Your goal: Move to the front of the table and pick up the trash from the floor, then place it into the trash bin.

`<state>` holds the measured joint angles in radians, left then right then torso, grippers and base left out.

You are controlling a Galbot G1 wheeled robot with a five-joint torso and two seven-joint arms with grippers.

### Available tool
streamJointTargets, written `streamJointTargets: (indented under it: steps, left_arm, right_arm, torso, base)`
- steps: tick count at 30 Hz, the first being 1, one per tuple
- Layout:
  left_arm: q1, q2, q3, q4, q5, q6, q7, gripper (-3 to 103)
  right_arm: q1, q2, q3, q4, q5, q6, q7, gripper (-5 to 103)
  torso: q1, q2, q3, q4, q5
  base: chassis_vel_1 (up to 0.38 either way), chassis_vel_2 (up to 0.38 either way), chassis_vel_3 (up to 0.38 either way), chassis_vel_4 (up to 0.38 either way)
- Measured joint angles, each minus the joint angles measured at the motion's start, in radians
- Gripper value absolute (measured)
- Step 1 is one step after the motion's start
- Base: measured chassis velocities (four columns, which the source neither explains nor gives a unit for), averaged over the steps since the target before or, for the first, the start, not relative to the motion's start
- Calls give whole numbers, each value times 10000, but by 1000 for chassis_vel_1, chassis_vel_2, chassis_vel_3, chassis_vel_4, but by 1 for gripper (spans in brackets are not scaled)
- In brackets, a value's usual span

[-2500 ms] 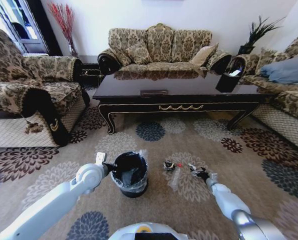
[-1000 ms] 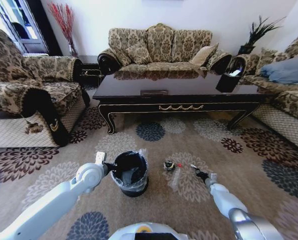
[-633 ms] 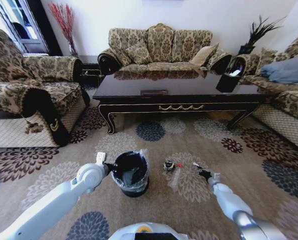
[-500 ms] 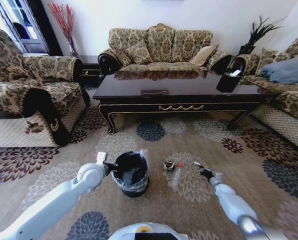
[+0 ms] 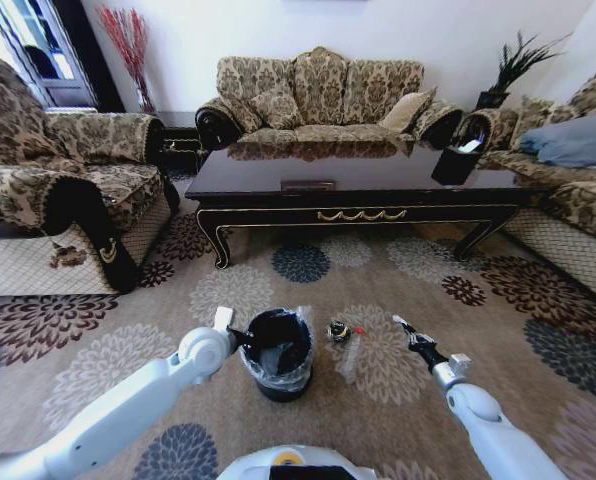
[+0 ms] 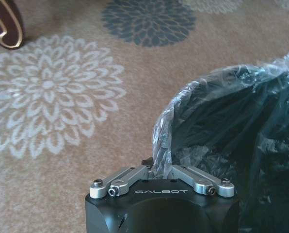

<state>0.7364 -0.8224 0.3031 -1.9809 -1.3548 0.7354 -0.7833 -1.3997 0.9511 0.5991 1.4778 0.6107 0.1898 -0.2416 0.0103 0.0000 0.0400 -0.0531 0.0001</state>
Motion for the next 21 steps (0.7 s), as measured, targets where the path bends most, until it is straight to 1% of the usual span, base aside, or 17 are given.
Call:
streamJointTargets:
  steps: [3,4,6,9,11,13,15,17,20,21]
  left_arm:
    - [-496,-223,474,96,-113,1,-105,2]
    - [-496,-223,474,96,-113,1,-105,2]
    - [-752,-302,699,163,-165,0,-131,2]
    - [-1129,-541,1108,380,-200,1,-173,1]
    - [-1173,-586,1160,408,-208,1,-179,0]
    - [-1371,-774,1360,525,-237,1,-192,0]
    - [-1606,-934,1547,609,-280,0,-243,0]
    - [-1664,-967,1590,618,-313,0,-260,0]
    - [-2044,-1222,1815,637,-656,1,-414,0]
    - [-2044,-1222,1815,637,-656,1,-414,0]
  right_arm:
    - [-766,4,390,1312,-99,-10,115,0]
    - [-766,4,390,1312,-99,-10,115,0]
    - [-1091,13,592,1955,-101,-32,166,0]
    - [-1959,83,1029,3519,-111,-122,279,0]
    - [-2115,101,1082,3747,-128,-142,288,0]
    - [-2587,191,1209,4506,-207,-199,314,0]
    - [-2961,296,1236,5203,-331,-242,357,0]
    - [-3054,326,1233,5387,-365,-255,372,0]
    - [-3498,479,1088,6264,-624,-304,397,0]
    - [-3498,479,1088,6264,-624,-304,397,0]
  torso:
    - [0,0,-1,-5,0]
    - [0,0,-1,-5,0]
    - [0,0,-1,-4,0]
    - [0,0,0,0,-2]
    - [0,1,0,1,-1]
    - [0,1,0,-4,-3]
    - [0,0,0,-3,-1]
    - [0,0,0,-2,-1]
    - [0,1,0,-3,-2]
    - [0,1,0,-3,-2]
  base:
    - [0,0,0,0]
    - [0,0,0,0]
    - [0,0,0,0]
    - [0,0,0,0]
    - [0,0,0,0]
    - [0,0,0,0]
    - [0,0,0,0]
    - [0,0,0,0]
    - [0,0,0,0]
    - [0,0,0,0]
